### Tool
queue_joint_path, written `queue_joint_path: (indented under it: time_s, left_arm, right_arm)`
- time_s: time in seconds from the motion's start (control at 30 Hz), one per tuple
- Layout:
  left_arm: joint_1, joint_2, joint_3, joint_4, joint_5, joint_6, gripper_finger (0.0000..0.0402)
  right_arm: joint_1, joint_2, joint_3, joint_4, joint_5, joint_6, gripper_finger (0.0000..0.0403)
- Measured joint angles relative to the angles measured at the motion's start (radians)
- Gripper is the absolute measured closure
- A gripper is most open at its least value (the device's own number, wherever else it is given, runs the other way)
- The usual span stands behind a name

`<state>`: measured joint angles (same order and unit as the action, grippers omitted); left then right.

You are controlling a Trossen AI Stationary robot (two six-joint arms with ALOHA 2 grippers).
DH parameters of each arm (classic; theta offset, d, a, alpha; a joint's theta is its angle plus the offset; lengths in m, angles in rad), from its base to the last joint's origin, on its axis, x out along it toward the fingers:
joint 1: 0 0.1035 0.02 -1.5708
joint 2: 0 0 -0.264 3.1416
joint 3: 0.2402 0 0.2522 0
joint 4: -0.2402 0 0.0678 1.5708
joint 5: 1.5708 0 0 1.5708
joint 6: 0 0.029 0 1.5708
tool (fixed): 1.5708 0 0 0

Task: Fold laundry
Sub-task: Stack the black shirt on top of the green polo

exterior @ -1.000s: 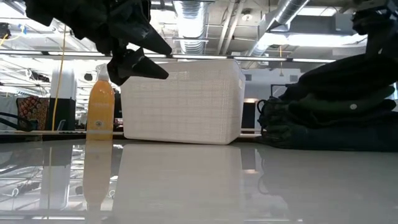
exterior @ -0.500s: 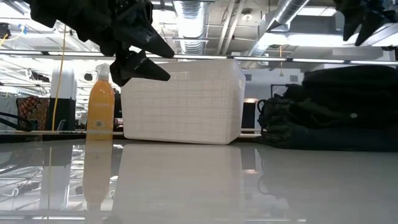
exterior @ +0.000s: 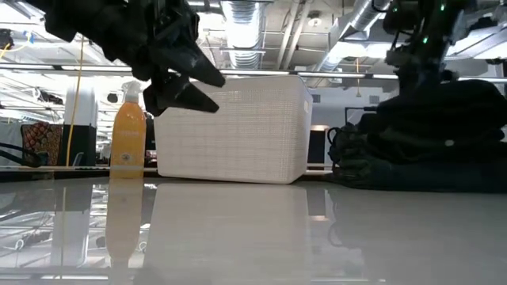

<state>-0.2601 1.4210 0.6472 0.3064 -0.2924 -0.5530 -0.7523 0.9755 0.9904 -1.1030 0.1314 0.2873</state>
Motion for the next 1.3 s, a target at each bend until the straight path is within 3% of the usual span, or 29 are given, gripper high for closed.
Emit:
queue_joint_path:
  time_s: [0.2,0.37,0.47,0.67,0.8,0.9,1.03,1.17,1.3]
  left_arm:
    - [0.015,0.065,0.000,0.004,0.030,-0.029,0.0160]
    - [0.016,0.123,0.000,0.038,0.070,-0.034,0.0160]
    - [0.025,0.148,0.000,0.080,0.079,-0.031,0.0160]
    - [0.038,0.148,0.000,0.113,0.086,0.011,0.0160]
    - [0.058,0.143,0.000,0.114,0.105,0.025,0.0160]
    - [0.068,0.143,0.000,0.113,0.104,0.025,0.0160]
    - [0.070,0.143,0.000,0.114,0.104,0.025,0.0160]
    - [0.070,0.143,0.000,0.115,0.104,0.023,0.0160]
    - [0.069,0.143,0.000,0.115,0.105,0.009,0.0160]
  right_arm:
    - [0.004,0.080,-0.096,0.310,0.186,-0.146,0.0169]
    - [0.055,0.138,-0.094,0.520,0.242,-0.323,0.0169]
    - [0.076,0.184,-0.095,0.553,0.237,-0.401,0.0169]
    - [0.087,0.229,-0.076,0.465,0.234,-0.434,0.0169]
    - [0.109,0.172,-0.004,0.452,0.238,-0.402,0.0169]
    - [0.121,0.118,0.077,0.414,0.238,-0.333,0.0169]
    - [0.104,0.087,0.157,0.233,0.237,-0.205,0.0169]
    - [0.078,0.112,0.139,0.088,0.237,-0.132,0.0169]
    - [0.068,0.152,0.098,0.085,0.236,-0.129,0.0169]
